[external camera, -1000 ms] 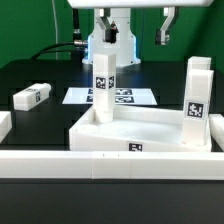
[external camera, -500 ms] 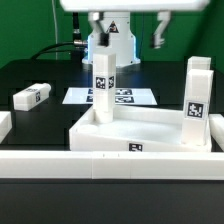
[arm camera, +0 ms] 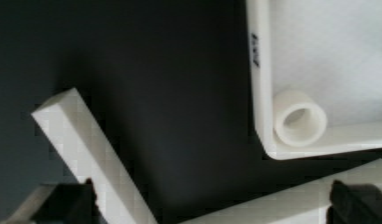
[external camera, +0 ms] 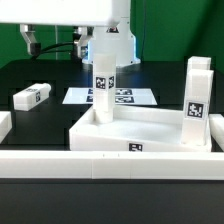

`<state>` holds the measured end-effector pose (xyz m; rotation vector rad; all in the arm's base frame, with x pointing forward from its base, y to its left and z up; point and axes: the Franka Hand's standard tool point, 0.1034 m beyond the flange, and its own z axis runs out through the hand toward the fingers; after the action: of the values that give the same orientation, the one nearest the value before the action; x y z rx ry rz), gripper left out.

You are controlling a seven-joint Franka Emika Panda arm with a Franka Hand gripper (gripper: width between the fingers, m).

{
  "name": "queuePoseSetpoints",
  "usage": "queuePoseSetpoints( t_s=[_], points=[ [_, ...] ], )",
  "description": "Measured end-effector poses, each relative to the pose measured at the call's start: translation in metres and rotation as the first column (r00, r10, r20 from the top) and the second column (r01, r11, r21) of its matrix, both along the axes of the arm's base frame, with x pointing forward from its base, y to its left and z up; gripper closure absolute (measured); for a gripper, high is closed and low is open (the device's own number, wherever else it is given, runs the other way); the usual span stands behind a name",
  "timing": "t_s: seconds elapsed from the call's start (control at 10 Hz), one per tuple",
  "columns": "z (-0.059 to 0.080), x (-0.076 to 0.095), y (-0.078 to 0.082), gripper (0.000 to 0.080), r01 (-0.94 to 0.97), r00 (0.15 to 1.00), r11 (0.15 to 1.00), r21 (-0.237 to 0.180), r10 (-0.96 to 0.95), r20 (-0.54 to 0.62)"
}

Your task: Assemble desk

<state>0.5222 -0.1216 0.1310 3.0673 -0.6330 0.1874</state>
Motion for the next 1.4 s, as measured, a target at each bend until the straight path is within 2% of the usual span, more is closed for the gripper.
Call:
queuePoseSetpoints(
  t_s=[0.3, 0.4, 0.5, 0.6, 0.7, 0.8, 0.9, 1.2, 1.3, 1.4],
  points=[
    [-0.001, -0.001, -0.001, 0.0150, 0.000, 1.000, 1.000, -0.001, 0.000, -0.003],
    [-0.001, -0.004, -0.010, 0.0150, -0.002, 1.000, 1.000, 0.003, 0.002, -0.014],
    [-0.009, -0.021, -0.030, 0.0150, 0.006, 1.000, 1.000, -0.005, -0.006, -0.018],
    [-0.024, -0.043, -0.045, 0.0150, 0.022, 0.999, 1.000, -0.021, -0.022, -0.027],
    [-0.038, -0.061, -0.056, 0.0150, 0.041, 0.998, 0.999, -0.019, -0.042, -0.039],
    [-0.045, -0.067, -0.063, 0.0150, 0.063, 0.997, 0.998, -0.025, -0.064, -0.047],
    [-0.049, -0.067, -0.060, 0.0150, 0.059, 0.997, 0.998, -0.037, -0.060, -0.040],
    [-0.050, -0.068, -0.060, 0.0150, 0.057, 0.997, 0.998, -0.036, -0.059, -0.043],
    [-0.052, -0.073, -0.068, 0.0150, 0.012, 0.999, 0.998, -0.055, -0.014, -0.036],
    [-0.060, -0.092, -0.085, 0.0150, -0.013, 0.999, 0.997, -0.079, 0.010, -0.036]
  ],
)
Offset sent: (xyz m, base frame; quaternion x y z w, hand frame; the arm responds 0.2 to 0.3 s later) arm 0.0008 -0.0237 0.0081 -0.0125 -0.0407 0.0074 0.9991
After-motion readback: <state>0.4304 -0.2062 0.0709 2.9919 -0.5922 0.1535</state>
